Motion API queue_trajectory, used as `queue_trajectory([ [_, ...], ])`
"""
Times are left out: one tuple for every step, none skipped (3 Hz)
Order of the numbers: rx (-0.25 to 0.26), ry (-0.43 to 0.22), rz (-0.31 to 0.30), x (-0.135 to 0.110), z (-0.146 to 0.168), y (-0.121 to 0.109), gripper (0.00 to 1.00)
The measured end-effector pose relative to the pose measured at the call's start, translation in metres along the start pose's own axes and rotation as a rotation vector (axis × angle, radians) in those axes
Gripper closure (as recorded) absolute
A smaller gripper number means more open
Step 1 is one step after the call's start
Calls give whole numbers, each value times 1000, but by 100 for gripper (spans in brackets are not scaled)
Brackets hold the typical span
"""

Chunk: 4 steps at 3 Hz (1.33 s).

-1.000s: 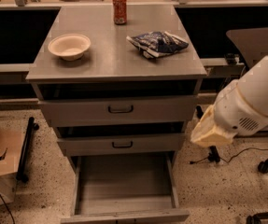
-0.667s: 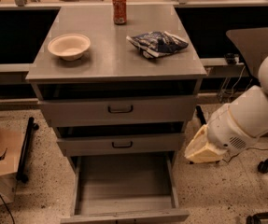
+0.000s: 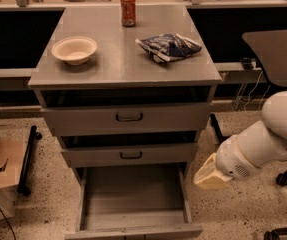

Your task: Close bottom drawer

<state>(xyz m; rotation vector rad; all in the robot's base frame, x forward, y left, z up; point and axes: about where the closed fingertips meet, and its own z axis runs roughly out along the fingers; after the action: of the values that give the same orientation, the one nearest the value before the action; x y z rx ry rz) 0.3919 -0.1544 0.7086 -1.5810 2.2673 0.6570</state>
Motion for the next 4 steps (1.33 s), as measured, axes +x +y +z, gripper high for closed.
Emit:
queue_trajectory([
  [-57,2,21,8,43,-4,100],
  [-177,-26,72,44,136,-5,100],
  [-270,-23,141,83,202,-2,100],
  [-387,-65,277,132,280,3,100],
])
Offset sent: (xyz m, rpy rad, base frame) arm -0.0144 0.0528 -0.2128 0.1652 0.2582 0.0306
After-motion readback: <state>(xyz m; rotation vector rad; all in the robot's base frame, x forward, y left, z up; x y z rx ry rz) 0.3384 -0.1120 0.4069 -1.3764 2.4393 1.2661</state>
